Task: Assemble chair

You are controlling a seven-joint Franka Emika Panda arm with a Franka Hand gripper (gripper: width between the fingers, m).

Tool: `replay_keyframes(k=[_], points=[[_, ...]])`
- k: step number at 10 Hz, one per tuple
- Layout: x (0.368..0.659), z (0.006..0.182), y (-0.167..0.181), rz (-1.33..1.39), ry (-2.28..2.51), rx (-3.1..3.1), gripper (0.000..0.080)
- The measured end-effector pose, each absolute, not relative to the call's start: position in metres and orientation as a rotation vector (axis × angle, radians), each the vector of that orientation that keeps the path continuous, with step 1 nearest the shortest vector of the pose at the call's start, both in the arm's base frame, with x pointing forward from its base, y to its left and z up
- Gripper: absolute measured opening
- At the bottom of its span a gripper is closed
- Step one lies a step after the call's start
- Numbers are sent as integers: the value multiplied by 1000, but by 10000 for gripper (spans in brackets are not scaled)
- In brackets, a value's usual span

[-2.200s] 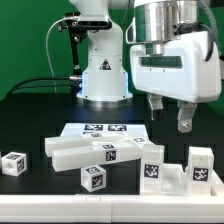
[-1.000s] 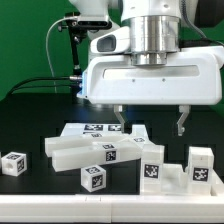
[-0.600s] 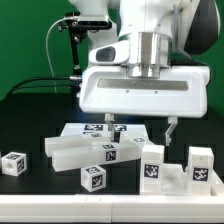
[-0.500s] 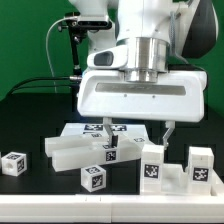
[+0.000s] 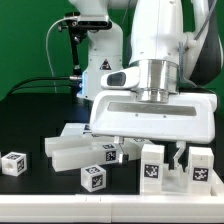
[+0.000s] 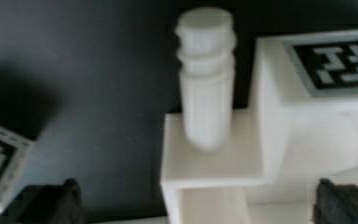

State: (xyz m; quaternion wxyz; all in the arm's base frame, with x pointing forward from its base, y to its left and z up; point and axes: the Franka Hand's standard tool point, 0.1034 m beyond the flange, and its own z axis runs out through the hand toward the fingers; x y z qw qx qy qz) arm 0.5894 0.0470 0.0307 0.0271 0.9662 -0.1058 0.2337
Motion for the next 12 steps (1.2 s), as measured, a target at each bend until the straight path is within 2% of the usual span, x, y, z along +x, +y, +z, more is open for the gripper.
replay_keyframes(k=[5,8,9,10,11,12], points=[[601,11,45,755,-301,2957,649],[601,9,44,756,-301,2954,619],[601,9,44,756,-301,2954,435],[601,9,44,756,-300,2954,435],[601,9,41,757,-308,2950,251],[601,9,36,755,-325,2944,116]])
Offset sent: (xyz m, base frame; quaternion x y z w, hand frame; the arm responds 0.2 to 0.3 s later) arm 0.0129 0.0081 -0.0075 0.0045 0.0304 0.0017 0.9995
